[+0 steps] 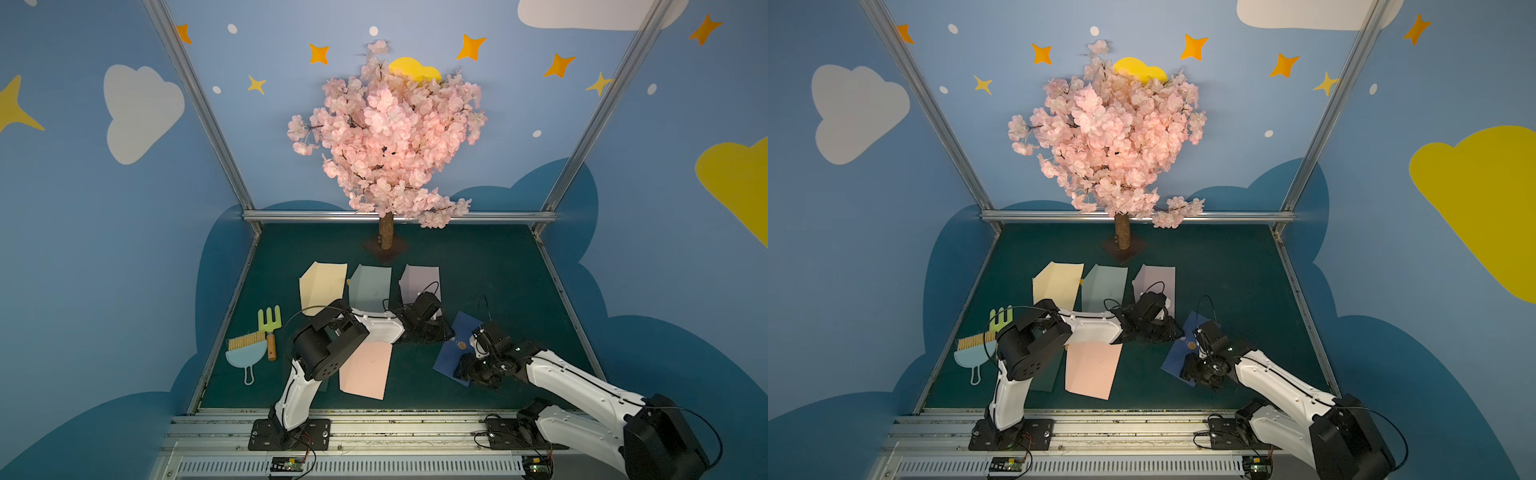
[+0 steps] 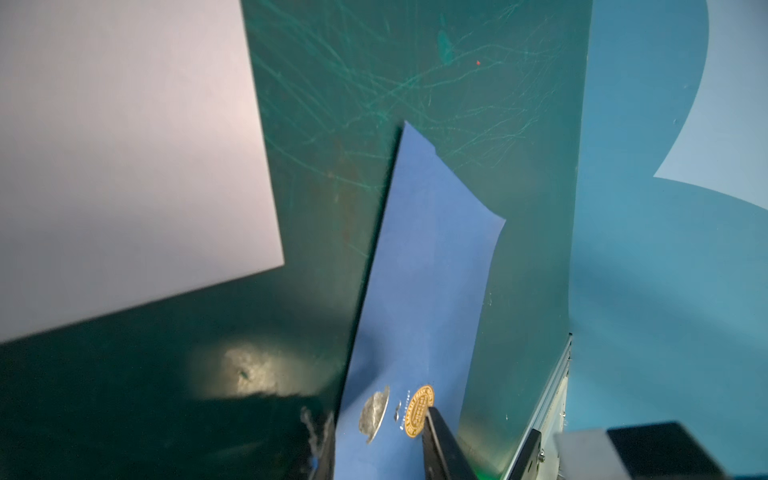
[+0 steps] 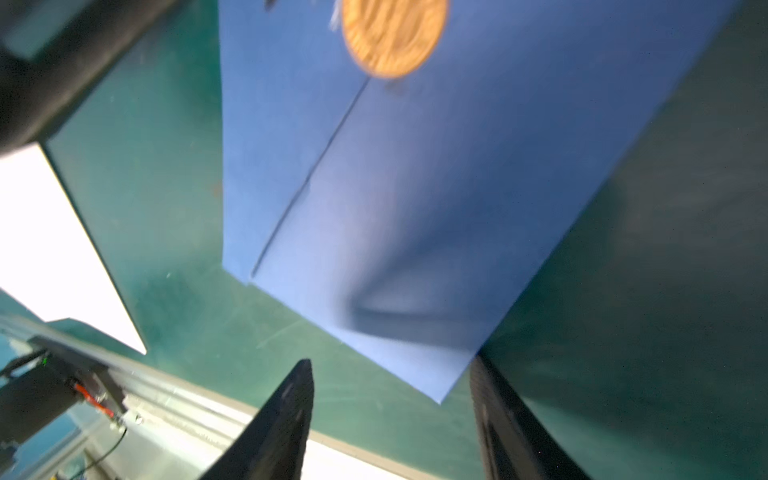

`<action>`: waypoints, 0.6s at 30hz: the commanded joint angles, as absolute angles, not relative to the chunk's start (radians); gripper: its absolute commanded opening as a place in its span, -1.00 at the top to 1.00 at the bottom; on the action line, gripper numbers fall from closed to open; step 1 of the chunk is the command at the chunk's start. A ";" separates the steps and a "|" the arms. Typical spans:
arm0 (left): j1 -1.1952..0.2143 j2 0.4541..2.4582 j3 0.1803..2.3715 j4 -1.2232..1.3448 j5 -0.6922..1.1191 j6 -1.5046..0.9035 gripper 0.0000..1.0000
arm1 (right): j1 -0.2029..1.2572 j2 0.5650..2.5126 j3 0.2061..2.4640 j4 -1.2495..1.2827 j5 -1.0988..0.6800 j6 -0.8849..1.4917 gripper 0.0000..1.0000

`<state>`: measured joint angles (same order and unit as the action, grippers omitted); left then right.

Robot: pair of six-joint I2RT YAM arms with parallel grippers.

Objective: Open the envelope
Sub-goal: Adjust the envelope at the center of the board.

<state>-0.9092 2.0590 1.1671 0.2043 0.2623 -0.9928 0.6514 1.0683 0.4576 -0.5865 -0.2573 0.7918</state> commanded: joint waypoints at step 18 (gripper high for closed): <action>-0.908 1.859 1.105 0.041 0.193 -0.850 0.25 | 0.646 0.876 0.722 -0.816 -0.089 0.705 -0.32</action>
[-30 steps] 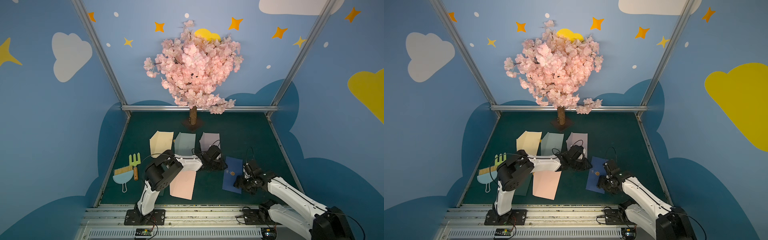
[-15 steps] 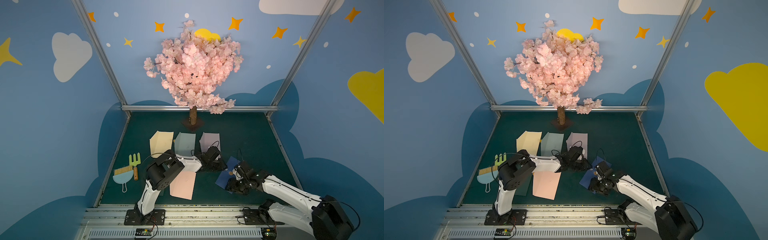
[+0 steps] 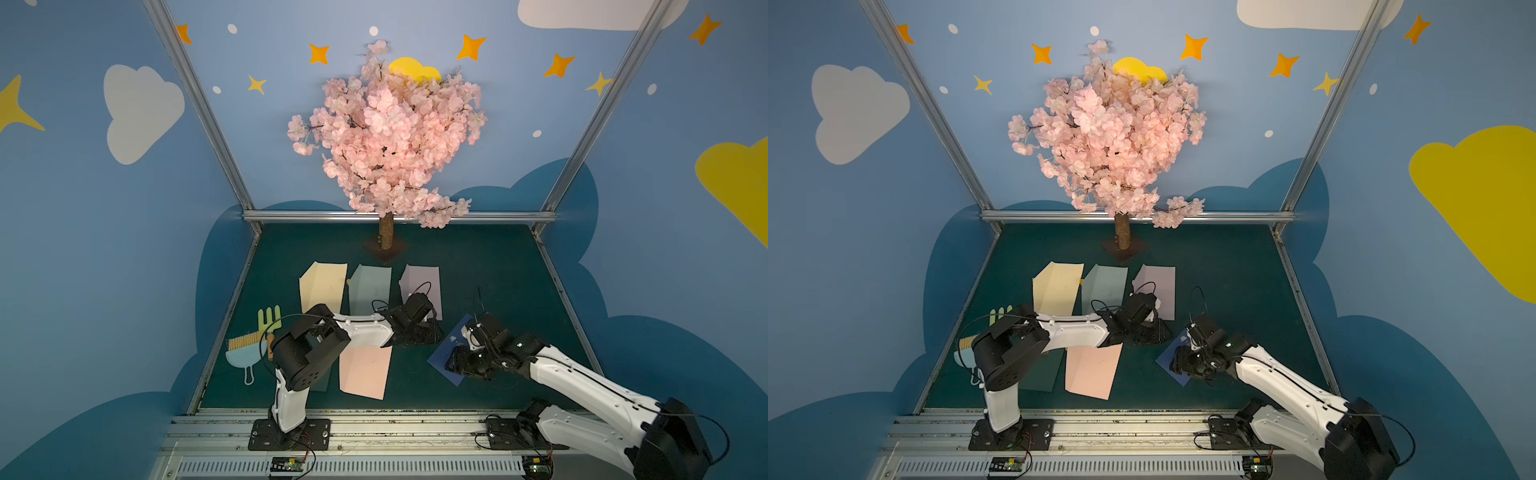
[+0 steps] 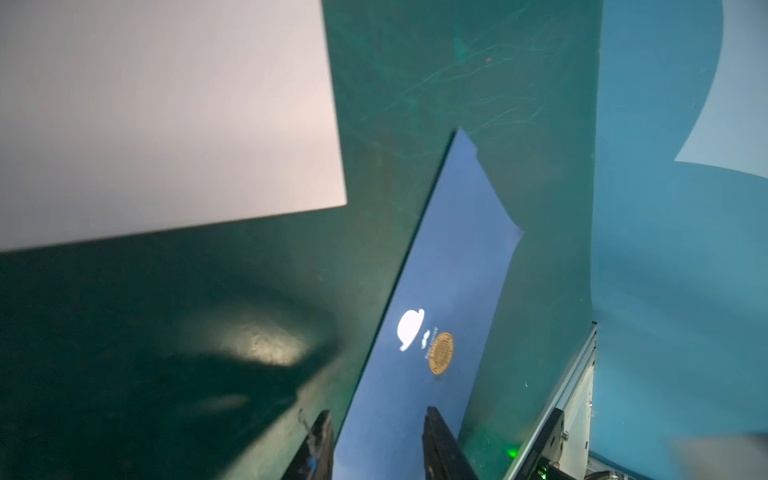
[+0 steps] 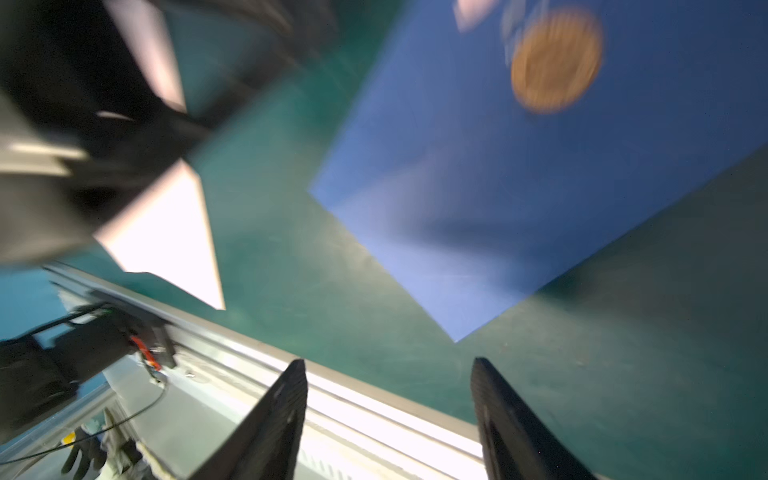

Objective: Open the envelope
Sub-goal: Adjust the envelope at the center of the board.

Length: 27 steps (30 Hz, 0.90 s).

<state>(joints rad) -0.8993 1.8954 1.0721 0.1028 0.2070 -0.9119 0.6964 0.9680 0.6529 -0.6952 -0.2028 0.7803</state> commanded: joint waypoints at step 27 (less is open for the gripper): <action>-0.968 1.983 1.053 0.184 0.332 -0.951 0.84 | -0.181 1.381 0.707 -0.634 -0.534 0.381 -0.31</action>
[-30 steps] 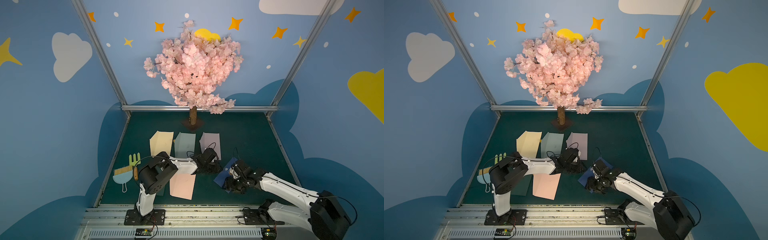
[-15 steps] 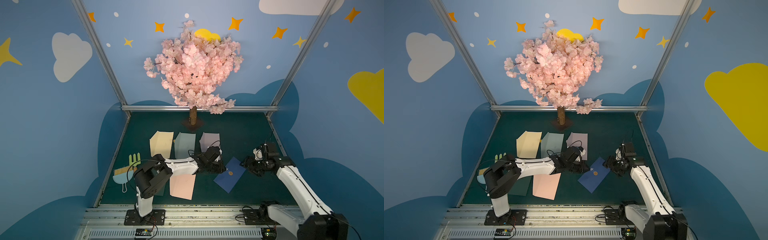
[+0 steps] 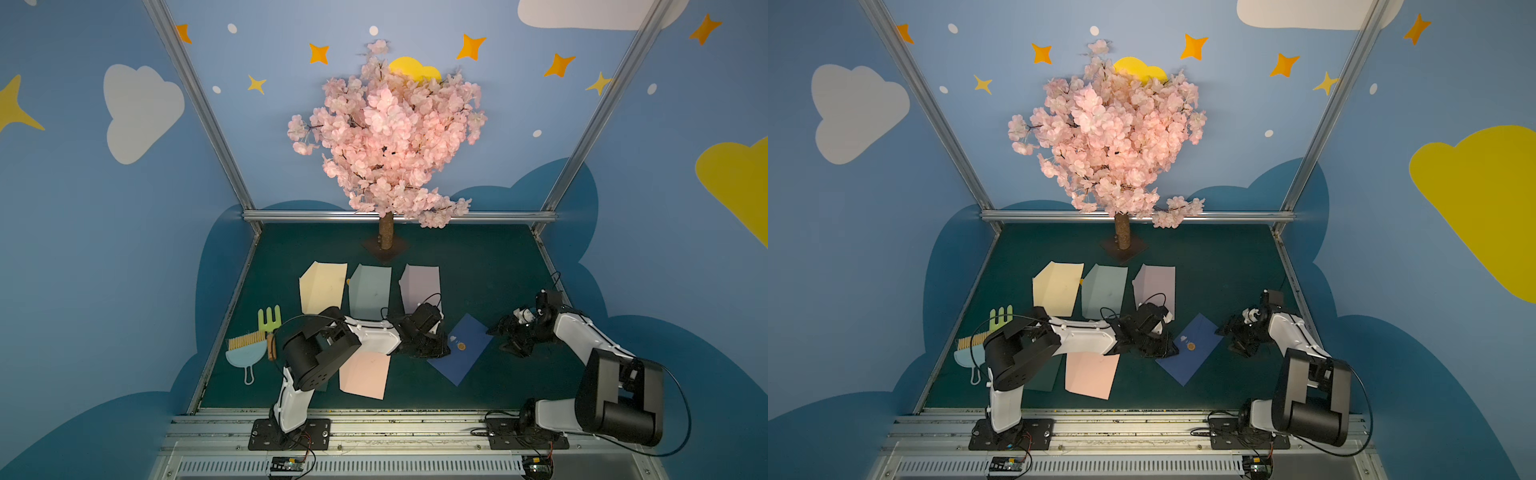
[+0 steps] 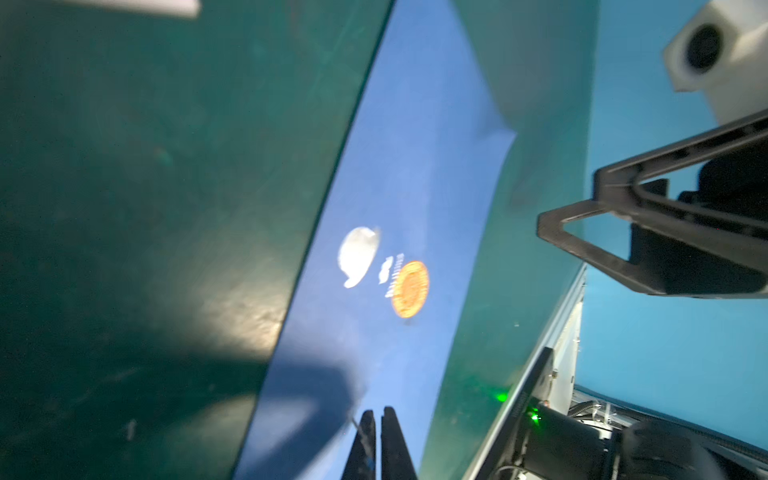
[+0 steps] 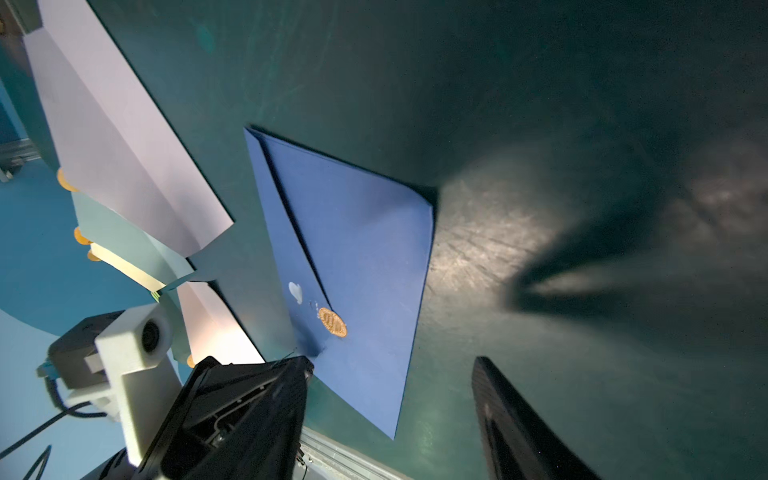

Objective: Open the envelope
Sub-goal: Adjust the envelope at the center of the board.

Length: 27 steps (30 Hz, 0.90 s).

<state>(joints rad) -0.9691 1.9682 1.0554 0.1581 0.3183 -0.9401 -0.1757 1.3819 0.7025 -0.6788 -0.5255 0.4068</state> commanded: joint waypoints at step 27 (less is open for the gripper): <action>-0.966 2.026 0.959 0.224 0.330 -1.034 0.90 | -0.198 1.602 0.723 -0.415 -0.530 0.379 -0.24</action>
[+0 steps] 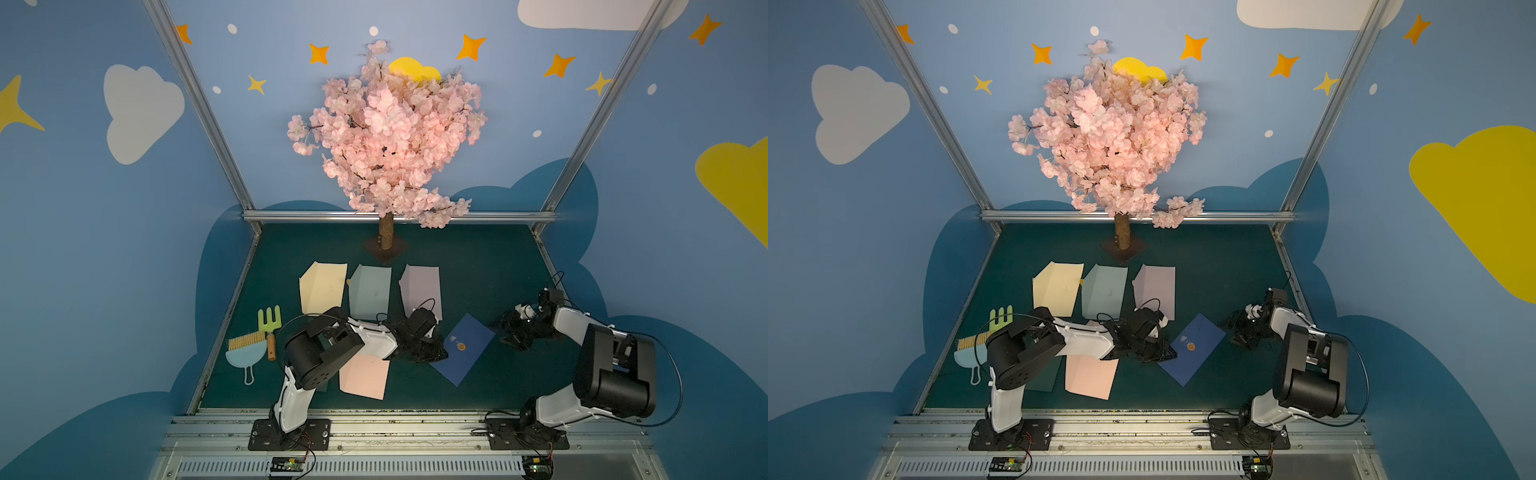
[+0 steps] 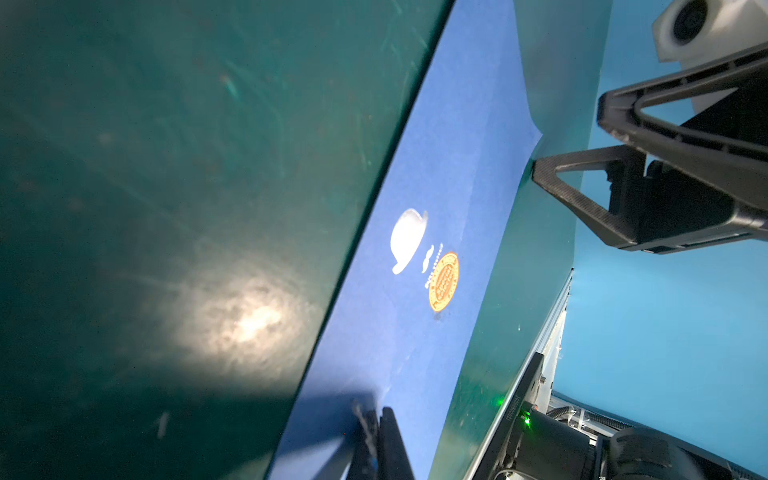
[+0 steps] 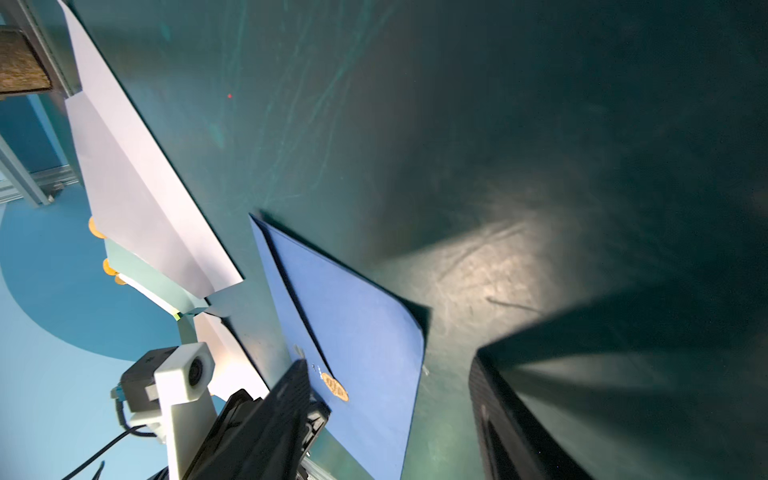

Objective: Open the envelope
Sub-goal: Adjust the envelope at the center of the board.

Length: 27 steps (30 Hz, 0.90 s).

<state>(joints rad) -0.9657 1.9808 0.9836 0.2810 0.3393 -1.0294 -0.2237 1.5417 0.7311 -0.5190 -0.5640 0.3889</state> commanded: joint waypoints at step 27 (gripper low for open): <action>-0.956 2.100 0.968 0.256 0.379 -1.061 0.92 | -0.060 1.635 0.743 -0.318 -0.678 0.350 0.07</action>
<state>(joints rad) -0.9531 2.0308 0.9867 0.3779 0.4137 -1.0626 -0.0750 1.6241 0.7586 -0.3408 -0.6357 0.3588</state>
